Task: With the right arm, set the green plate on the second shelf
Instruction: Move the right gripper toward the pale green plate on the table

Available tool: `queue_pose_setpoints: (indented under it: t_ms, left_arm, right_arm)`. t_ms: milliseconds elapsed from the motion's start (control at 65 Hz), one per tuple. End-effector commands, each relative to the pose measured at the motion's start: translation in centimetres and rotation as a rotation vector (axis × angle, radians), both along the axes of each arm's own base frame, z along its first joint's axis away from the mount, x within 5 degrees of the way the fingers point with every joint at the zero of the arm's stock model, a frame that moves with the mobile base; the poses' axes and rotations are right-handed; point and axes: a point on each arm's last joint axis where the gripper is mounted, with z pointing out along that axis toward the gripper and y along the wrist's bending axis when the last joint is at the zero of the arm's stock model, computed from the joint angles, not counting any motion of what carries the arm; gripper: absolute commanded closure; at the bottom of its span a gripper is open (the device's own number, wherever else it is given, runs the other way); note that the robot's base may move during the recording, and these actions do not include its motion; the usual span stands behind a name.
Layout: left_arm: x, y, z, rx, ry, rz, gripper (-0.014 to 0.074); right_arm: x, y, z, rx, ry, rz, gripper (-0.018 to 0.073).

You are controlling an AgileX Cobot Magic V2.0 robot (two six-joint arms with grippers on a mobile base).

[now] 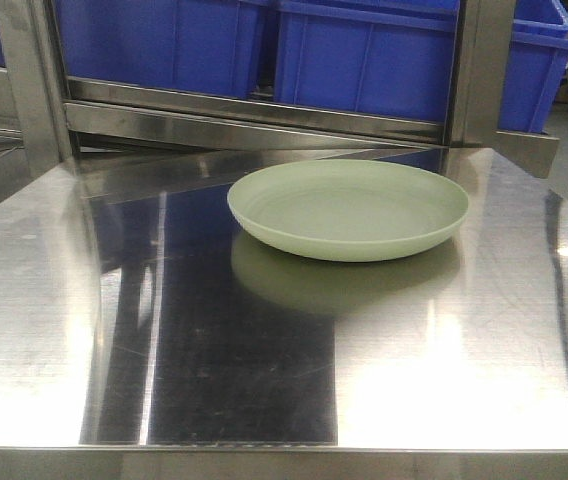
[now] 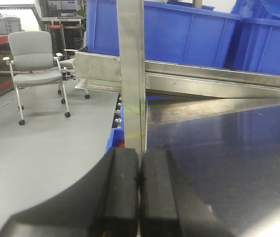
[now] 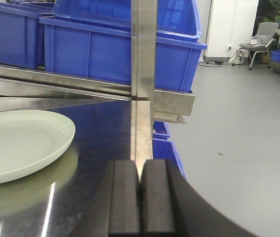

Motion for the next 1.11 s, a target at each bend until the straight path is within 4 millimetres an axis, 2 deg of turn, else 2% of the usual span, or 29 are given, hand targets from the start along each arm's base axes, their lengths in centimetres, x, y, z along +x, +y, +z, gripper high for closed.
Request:
queue_pose_setpoints:
  t_ms: [0, 200, 446, 584, 676, 769, 922, 1092]
  left_arm:
    - [0.0, 0.0, -0.6, -0.002, -0.056, -0.008, 0.0466]
    - [0.0, 0.0, -0.6, -0.002, -0.056, -0.008, 0.0466]
    - [0.0, 0.0, -0.6, -0.002, -0.056, -0.008, 0.0466]
    - [0.0, 0.0, -0.6, -0.002, -0.056, -0.008, 0.0466]
    - [0.0, 0.0, -0.6, -0.002, -0.056, -0.008, 0.0466]
    - [0.0, 0.0, -0.6, -0.002, -0.056, -0.008, 0.0466]
    - [0.0, 0.0, -0.6, -0.002, -0.056, -0.008, 0.0466]
    - [0.0, 0.0, -0.6, -0.002, -0.056, -0.008, 0.0466]
  right_arm:
    - [-0.3, -0.1, 1.5, -0.012, -0.120, -0.010, 0.0505]
    - [-0.4, -0.1, 1.9, -0.010, -0.175, -0.012, 0.0505]
    - [-1.2, -0.2, 4.5, -0.009, -0.393, -0.023, 0.0505]
    - [-2.3, -0.2, 7.3, -0.010, -0.513, -0.024, 0.0505]
    - [-3.5, -0.2, 10.4, -0.012, -0.620, -0.027, 0.0505]
    - [-3.9, -0.2, 13.3, -0.008, -0.607, -0.023, 0.0505]
    - [-0.6, -0.1, 18.1, -0.011, -0.398, -0.012, 0.0505]
    - [7.0, 0.0, 23.3, -0.008, -0.170, -0.002, 0.0505]
